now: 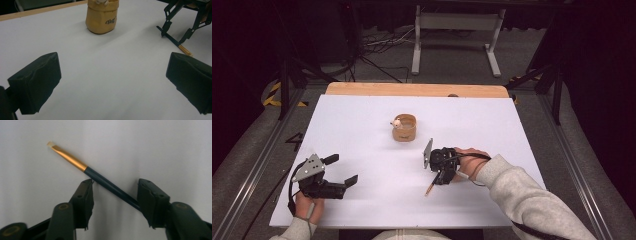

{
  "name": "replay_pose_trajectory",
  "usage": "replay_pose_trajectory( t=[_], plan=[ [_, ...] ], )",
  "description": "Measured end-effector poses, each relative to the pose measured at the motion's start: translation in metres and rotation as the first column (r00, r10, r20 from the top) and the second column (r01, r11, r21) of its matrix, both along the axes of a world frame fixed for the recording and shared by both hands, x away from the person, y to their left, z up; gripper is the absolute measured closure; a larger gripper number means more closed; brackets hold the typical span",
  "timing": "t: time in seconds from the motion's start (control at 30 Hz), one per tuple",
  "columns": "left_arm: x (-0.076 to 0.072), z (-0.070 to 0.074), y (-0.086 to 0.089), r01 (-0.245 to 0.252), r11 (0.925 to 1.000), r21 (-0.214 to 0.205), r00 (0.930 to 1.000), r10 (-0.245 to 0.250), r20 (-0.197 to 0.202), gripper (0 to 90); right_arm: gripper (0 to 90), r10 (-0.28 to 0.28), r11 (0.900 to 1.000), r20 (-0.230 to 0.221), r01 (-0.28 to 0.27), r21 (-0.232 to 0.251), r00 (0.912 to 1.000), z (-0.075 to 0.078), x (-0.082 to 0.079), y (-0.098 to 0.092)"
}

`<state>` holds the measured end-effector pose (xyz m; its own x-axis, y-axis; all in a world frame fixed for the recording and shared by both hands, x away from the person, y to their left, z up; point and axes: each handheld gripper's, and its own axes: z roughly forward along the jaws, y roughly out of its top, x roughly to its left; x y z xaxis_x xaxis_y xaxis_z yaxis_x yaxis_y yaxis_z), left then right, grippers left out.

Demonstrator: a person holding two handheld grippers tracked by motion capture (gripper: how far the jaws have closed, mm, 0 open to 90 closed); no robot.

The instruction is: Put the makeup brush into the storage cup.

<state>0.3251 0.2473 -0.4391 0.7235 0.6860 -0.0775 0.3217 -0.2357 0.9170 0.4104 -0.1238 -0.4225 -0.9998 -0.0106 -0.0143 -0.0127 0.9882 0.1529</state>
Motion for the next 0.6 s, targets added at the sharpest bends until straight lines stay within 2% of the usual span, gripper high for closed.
replay_pose_trajectory(
  t=[0.17, 0.23, 0.37, 0.43, 0.53, 0.6],
  plan=[
    [0.0003, -0.0002, 0.0001, 0.001, 1.0, 0.002, 1.0, -0.001, -0.006, 0.6, 66.9, 0.043, 0.9989, 0.004, -0.043, -0.021, 0.9991, 0.0015, -0.0014, 0.003],
    [0.0001, -0.0002, 0.0001, -0.001, 1.0, 0.002, 1.0, 0.001, -0.003, 0.5, 69.4, 0.047, 0.9986, 0.002, -0.047, -0.025, 0.9989, 0.0017, -0.0018, 0.0034],
    [-0.0017, 0.003, 0.0009, -0.011, 0.9998, -0.014, 0.9999, 0.011, 0.001, 0.6, 82.2, 0.07, 0.9965, -0.005, -0.07, -0.046, 0.9975, 0.0019, -0.0034, 0.0058],
    [-0.0022, 0.0042, 0.0011, 0.0, 0.9999, -0.012, 1.0, 0.0, 0.005, 0.3, 82.4, 0.068, 0.9965, -0.008, -0.068, -0.049, 0.9977, 0.002, -0.0032, 0.0063],
    [-0.0026, 0.0047, -0.0002, -0.013, 0.9999, -0.01, 0.9999, 0.014, 0.003, 0.2, 82.7, 0.068, 0.9964, -0.007, -0.069, -0.049, 0.9976, 0.0021, -0.0033, 0.0063],
    [-0.0015, 0.0047, -0.0008, -0.001, 0.9999, -0.011, 1.0, 0.001, -0.009, 0.2, 82.8, 0.072, 0.9962, -0.002, -0.072, -0.049, 0.9974, 0.0021, -0.0037, 0.0063]
  ],
)
